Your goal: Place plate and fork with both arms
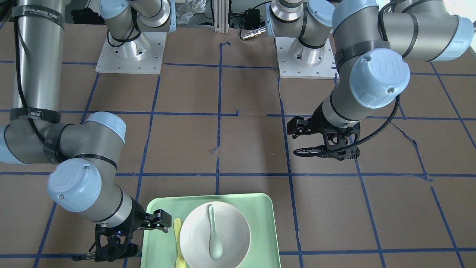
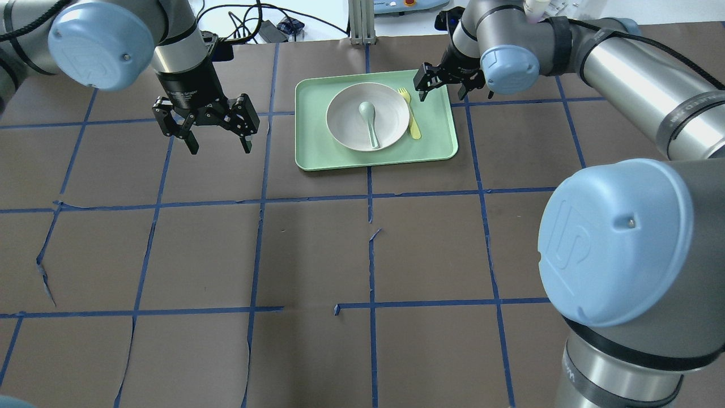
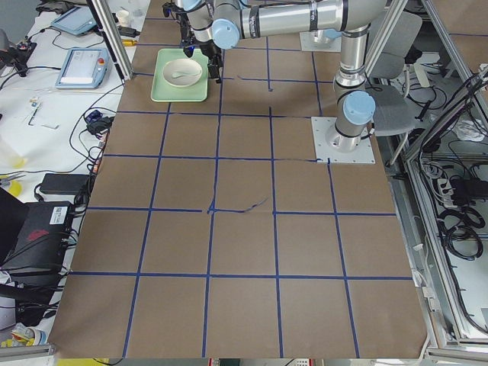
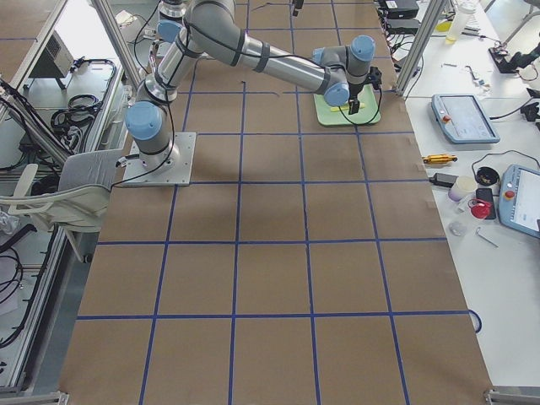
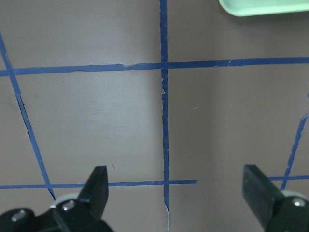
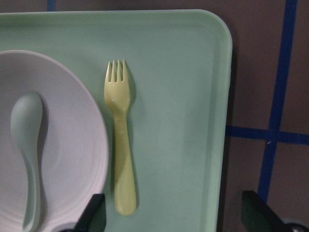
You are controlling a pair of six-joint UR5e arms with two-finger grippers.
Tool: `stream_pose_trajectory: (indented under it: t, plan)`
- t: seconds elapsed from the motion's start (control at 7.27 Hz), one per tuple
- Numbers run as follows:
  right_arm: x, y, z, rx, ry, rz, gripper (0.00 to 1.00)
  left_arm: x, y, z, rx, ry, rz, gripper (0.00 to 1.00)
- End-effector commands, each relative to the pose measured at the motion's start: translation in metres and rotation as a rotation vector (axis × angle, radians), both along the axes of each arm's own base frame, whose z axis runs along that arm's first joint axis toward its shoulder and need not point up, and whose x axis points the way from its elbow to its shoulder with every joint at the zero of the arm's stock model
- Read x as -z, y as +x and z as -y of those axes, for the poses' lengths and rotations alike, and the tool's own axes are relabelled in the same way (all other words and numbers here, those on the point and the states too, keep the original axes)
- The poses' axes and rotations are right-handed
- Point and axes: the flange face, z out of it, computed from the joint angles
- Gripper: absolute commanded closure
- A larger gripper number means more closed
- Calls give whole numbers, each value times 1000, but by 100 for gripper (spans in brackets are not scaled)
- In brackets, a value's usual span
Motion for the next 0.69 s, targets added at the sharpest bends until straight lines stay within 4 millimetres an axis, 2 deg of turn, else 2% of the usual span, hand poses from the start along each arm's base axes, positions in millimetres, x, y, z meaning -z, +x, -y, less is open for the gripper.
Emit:
stream_pose_trajectory:
  t: [0.0, 0.28, 0.55]
  plan:
    - [-63, -13, -29, 12, 42, -119, 0, -1, -1, 2, -46, -24, 7, 0]
    - [-151, -18, -81, 14, 75, -159, 0, -4, -5, 8, -86, -76, 15, 0]
    - [-202, -13, -130, 29, 138, -165, 0, -20, -15, 4, -72, -121, 12, 0]
